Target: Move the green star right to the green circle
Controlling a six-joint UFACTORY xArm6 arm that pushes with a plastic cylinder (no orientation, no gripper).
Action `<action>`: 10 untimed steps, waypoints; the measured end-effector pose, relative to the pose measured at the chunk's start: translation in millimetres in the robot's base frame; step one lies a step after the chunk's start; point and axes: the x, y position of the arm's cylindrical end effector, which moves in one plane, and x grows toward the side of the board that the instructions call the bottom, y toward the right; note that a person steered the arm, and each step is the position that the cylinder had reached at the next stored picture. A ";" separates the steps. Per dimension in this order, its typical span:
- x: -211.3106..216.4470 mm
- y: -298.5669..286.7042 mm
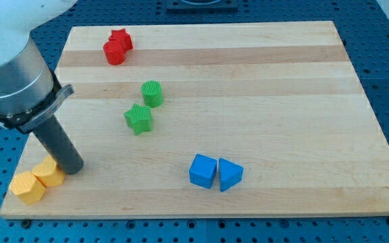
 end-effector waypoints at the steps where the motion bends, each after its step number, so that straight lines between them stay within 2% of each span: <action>1: -6.0 17.0; 4: -17.9 24.5; 8: -95.7 103.6; 10: -159.2 161.4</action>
